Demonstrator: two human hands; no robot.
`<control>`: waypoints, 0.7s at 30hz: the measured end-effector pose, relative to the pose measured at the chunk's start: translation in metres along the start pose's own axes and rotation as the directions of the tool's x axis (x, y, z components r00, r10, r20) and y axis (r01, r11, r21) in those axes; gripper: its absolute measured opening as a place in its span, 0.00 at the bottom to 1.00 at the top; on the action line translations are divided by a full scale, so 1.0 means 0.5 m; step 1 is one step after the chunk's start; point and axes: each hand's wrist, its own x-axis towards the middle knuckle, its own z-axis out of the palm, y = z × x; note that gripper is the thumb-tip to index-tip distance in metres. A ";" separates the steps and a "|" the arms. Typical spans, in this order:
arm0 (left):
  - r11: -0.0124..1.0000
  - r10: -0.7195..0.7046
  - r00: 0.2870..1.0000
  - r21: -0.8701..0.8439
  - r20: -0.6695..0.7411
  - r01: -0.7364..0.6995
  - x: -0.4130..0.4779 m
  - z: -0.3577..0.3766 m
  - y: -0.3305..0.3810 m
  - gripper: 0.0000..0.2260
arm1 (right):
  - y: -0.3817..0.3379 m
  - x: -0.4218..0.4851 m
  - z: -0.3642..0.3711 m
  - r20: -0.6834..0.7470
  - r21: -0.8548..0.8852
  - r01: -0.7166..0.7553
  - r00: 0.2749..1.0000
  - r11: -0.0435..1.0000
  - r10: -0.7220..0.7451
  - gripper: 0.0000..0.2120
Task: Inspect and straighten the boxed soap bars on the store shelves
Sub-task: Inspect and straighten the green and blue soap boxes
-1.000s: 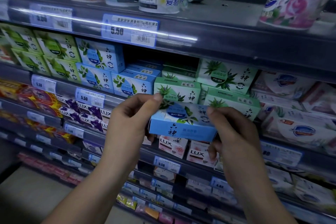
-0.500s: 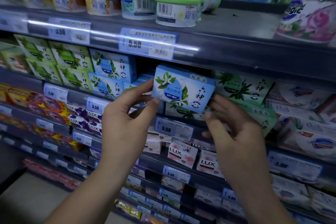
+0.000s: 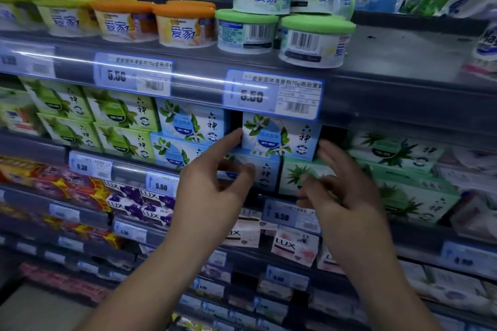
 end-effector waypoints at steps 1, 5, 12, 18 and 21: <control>1.000 0.001 1.000 -0.004 0.012 -0.001 0.002 -0.003 -0.002 0.22 | 0.000 -0.001 0.004 -0.021 -0.003 -0.002 1.000 1.000 0.002 0.25; 1.000 0.019 0.997 -0.012 0.069 -0.018 0.002 -0.022 -0.015 0.21 | -0.004 -0.017 0.013 -0.172 0.025 0.037 0.985 0.999 -0.032 0.24; 0.994 0.103 0.985 -0.013 -0.135 -0.105 0.015 -0.109 -0.047 0.14 | -0.050 -0.061 0.086 -0.239 -0.107 0.267 0.928 0.958 -0.286 0.15; 0.998 0.066 0.987 0.012 -0.144 -0.065 0.049 -0.168 -0.079 0.19 | -0.072 -0.038 0.209 0.066 -0.093 0.159 0.986 0.983 -0.153 0.26; 0.993 0.107 0.991 0.064 -0.086 -0.101 0.067 -0.178 -0.085 0.23 | -0.078 -0.026 0.242 0.020 -0.094 0.153 0.988 0.984 -0.152 0.28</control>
